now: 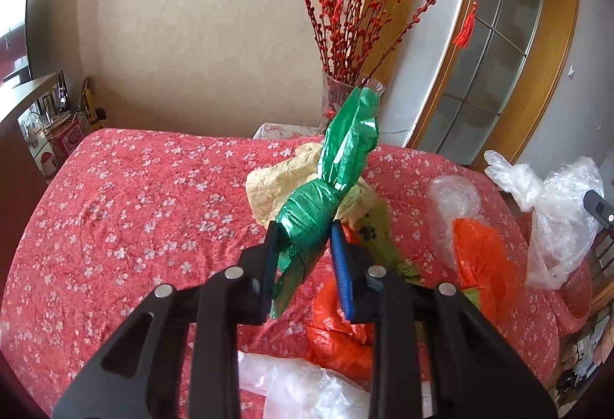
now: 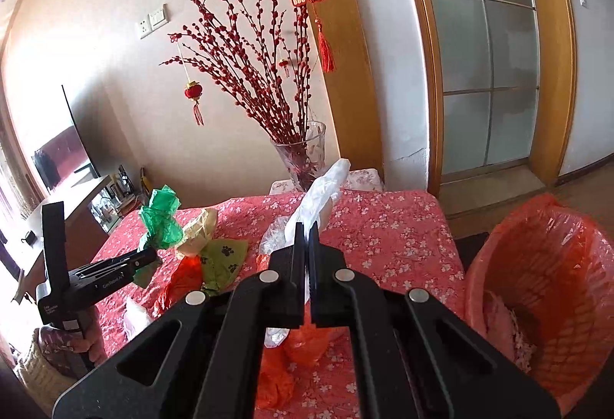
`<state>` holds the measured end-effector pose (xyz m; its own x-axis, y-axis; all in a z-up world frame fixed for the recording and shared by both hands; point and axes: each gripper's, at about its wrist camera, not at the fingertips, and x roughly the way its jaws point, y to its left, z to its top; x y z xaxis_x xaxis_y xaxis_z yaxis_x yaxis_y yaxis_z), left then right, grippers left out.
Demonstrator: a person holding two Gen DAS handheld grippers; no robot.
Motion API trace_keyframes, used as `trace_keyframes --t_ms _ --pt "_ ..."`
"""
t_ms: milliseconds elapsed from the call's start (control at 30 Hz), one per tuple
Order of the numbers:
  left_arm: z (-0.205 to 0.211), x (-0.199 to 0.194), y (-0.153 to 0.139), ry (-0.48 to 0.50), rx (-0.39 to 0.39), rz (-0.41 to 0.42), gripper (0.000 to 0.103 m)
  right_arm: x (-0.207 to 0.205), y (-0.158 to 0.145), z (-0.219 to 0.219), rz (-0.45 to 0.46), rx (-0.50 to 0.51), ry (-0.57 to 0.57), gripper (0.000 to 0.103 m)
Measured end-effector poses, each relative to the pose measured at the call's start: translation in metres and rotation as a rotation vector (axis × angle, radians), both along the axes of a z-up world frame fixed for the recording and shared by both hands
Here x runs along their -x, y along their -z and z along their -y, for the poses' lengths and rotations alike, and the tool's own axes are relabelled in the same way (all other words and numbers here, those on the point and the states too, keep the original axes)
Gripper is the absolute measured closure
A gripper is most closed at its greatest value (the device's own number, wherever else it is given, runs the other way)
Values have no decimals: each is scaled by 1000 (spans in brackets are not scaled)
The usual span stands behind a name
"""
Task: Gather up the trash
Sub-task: 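Carry the white bag and green bag over the trash basket with both tools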
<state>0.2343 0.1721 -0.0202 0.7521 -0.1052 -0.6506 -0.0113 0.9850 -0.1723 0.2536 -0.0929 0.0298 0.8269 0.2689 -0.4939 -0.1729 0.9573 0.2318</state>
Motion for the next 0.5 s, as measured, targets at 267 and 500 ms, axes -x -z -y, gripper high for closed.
trace_keyframes --t_ms 267,500 --pt "40 11 -31 96 31 59 76 10 -5 27 20 -10 51 101" --pt "82 12 -43 190 58 73 76 21 -7 54 34 -17 99 101"
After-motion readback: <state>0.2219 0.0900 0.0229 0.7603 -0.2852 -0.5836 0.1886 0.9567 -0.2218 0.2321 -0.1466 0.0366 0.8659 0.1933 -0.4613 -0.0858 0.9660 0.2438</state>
